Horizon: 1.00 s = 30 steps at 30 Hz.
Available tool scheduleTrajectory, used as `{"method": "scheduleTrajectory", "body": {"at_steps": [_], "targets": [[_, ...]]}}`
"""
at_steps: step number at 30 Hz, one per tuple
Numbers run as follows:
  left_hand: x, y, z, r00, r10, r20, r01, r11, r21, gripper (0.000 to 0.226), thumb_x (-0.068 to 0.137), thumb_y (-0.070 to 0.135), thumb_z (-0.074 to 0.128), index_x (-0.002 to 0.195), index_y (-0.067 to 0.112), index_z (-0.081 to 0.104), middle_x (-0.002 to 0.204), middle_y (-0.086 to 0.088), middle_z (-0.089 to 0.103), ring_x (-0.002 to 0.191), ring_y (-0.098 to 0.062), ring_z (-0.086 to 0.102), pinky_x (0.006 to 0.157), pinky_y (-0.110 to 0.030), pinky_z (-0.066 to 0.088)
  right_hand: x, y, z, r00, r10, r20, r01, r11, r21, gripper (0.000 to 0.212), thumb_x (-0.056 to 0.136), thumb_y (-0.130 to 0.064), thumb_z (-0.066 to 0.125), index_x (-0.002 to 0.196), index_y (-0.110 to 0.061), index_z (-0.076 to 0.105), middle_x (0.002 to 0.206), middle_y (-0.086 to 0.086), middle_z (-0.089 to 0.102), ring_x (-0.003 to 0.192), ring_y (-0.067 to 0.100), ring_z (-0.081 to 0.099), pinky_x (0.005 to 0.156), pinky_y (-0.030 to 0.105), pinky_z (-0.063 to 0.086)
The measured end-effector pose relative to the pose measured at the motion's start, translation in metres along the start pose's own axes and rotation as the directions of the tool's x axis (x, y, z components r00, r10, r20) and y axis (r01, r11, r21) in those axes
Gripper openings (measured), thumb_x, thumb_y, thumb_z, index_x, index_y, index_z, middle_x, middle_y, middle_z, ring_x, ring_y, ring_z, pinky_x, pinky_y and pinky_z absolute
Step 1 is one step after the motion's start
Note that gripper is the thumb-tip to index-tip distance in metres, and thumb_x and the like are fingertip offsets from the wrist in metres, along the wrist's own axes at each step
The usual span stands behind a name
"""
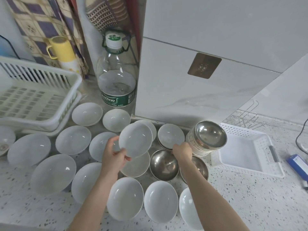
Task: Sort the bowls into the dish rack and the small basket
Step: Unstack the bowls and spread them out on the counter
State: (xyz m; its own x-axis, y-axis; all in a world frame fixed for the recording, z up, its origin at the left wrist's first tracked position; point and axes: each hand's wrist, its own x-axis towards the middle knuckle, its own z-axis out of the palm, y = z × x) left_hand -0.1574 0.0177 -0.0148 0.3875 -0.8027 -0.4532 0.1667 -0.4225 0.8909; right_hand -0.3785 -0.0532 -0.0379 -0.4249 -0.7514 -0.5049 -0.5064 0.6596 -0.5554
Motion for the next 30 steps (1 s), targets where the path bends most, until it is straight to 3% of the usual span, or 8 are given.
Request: {"method": "scheduleTrajectory", "body": {"at_steps": [7,10,13,16,18,20,26,30], "targets": [[-0.006,-0.006,-0.009,0.999,-0.048,0.007,0.049,0.998,-0.036,0.044,0.09,-0.007,0.048,0.116,0.027,0.055,0.063,-0.017,0.061,0.045,-0.016,0.061,0.035,-0.015,0.033,-0.004,-0.004,-0.003,0.998,-0.035,-0.058,0.038,0.998,0.05,0.039,0.091,-0.007,0.043,0.127,0.008,0.045,0.119,0.025,0.06,0.108,0.039,0.059,0.076,0.033,0.043],[-0.012,-0.005,-0.011,0.996,-0.078,0.048,0.083,0.992,-0.098,0.046,0.091,-0.01,0.046,0.12,0.024,0.053,0.067,-0.015,0.055,0.043,-0.014,0.059,0.034,-0.015,0.026,-0.01,-0.001,-0.009,0.995,-0.077,-0.07,0.082,0.995,0.065,0.043,0.091,-0.007,0.04,0.132,0.007,0.039,0.122,0.026,0.058,0.109,0.041,0.058,0.085,0.041,0.05],[-0.018,-0.006,-0.012,0.992,-0.092,0.085,0.105,0.982,-0.155,0.048,0.09,-0.012,0.046,0.122,0.023,0.052,0.068,-0.015,0.054,0.046,-0.012,0.06,0.032,-0.017,0.023,-0.022,0.005,-0.013,0.992,-0.121,-0.045,0.128,0.966,0.225,0.047,0.09,-0.006,0.038,0.136,0.0,0.036,0.124,0.021,0.056,0.106,0.036,0.061,0.086,0.046,0.054],[-0.026,-0.009,-0.009,0.986,-0.123,0.113,0.146,0.965,-0.219,0.048,0.091,-0.011,0.046,0.12,0.027,0.053,0.058,-0.015,0.058,0.05,-0.013,0.053,0.032,-0.016,0.025,-0.04,0.014,-0.022,0.979,-0.202,-0.002,0.186,0.895,0.405,0.047,0.085,0.0,0.038,0.13,-0.005,0.047,0.107,0.016,0.059,0.075,0.02,0.059,0.055,0.025,0.047],[-0.032,-0.011,-0.005,0.981,-0.137,0.137,0.168,0.952,-0.257,0.047,0.092,-0.01,0.045,0.117,0.03,0.053,0.052,-0.012,0.062,0.053,-0.015,0.045,0.032,-0.016,0.026,-0.053,0.027,-0.031,0.971,-0.235,0.047,0.181,0.85,0.495,0.044,0.083,0.002,0.037,0.123,-0.008,0.053,0.093,0.014,0.059,0.063,0.015,0.053,0.045,0.018,0.04],[-0.04,-0.014,0.003,0.976,-0.145,0.161,0.188,0.937,-0.294,0.047,0.093,-0.01,0.043,0.116,0.029,0.053,0.053,-0.012,0.063,0.045,-0.01,0.045,0.032,-0.015,0.026,-0.067,0.044,-0.044,0.974,-0.215,0.077,0.137,0.821,0.554,0.04,0.085,0.001,0.04,0.115,-0.02,0.057,0.079,0.005,0.063,0.058,0.011,0.053,0.044,0.018,0.042],[-0.074,-0.026,0.045,0.954,-0.16,0.252,0.252,0.884,-0.392,0.043,0.093,-0.011,0.037,0.106,0.024,0.059,0.063,-0.011,0.058,0.034,-0.004,0.041,0.03,-0.013,0.023,-0.084,0.114,-0.095,0.948,-0.29,0.129,0.156,0.78,0.606,0.038,0.09,0.002,0.043,0.117,-0.019,0.06,0.059,-0.004,0.058,0.045,0.006,0.046,0.041,0.017,0.035],[-0.099,-0.039,0.082,0.944,-0.209,0.254,0.305,0.845,-0.439,0.038,0.095,-0.008,0.038,0.093,0.025,0.058,0.06,-0.008,0.054,0.032,-0.002,0.036,0.028,-0.011,0.023,-0.075,0.173,-0.128,0.976,-0.189,0.105,0.079,0.761,0.644,0.037,0.093,-0.001,0.045,0.121,-0.021,0.06,0.053,0.002,0.055,0.042,0.008,0.037,0.041,0.019,0.03]]}}
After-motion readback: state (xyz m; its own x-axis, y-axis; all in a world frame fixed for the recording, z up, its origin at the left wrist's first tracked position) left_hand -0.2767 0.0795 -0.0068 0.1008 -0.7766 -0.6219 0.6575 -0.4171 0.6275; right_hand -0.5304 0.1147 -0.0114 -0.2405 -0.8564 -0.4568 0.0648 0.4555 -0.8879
